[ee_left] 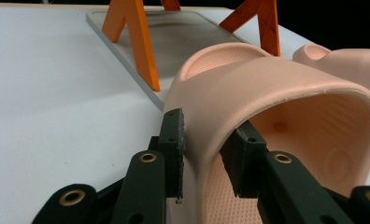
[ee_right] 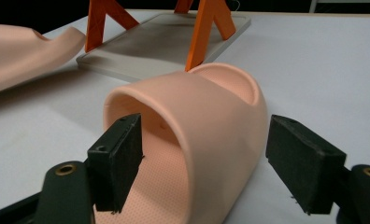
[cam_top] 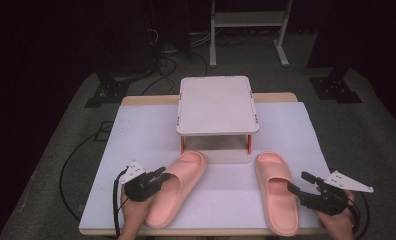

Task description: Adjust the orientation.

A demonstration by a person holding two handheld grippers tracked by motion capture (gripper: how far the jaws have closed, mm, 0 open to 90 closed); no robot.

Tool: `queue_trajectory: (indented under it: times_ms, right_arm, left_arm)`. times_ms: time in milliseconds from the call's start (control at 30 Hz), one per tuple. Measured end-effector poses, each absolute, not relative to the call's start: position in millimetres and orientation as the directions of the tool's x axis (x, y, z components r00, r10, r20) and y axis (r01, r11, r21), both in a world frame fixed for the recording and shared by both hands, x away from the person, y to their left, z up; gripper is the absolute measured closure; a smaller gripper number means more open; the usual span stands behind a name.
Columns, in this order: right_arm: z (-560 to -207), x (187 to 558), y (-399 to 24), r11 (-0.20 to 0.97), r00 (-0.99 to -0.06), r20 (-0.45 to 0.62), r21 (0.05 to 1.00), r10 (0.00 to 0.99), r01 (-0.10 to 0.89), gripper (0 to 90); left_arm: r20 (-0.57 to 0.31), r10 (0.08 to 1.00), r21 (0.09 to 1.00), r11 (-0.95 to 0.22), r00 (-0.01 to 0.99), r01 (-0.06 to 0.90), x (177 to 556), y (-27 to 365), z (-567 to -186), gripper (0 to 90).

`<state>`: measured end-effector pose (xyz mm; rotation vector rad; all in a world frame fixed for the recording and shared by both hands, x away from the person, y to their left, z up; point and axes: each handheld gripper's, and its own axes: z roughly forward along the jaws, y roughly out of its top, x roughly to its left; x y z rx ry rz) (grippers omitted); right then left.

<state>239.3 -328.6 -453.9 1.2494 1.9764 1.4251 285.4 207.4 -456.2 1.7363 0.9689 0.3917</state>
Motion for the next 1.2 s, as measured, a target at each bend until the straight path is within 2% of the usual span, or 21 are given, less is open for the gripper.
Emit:
queue_trajectory:
  times_ms: [433,800,1000,1200]
  right_arm:
    - [-467,252,-320,0.123,-0.473,0.146,0.862,0.869,0.492,34.2]
    - [-472,264,-311,0.146,-0.462,0.119,0.854,0.879,0.499,47.9]
    - [-471,261,-309,0.170,-0.440,0.068,0.862,0.895,0.478,57.1]
    - [-469,260,-309,0.171,-0.437,0.062,0.864,0.897,0.474,63.1]
  left_arm:
    - [-0.197,0.756,0.912,-0.092,0.624,0.399,283,209,-451,70.0]
    - [-0.196,0.748,0.913,-0.097,0.634,0.397,282,208,-450,70.0]
    - [-0.194,0.747,0.915,-0.097,0.636,0.393,281,207,-450,70.0]
    - [-0.189,0.749,0.916,-0.100,0.635,0.389,281,207,-450,69.8]
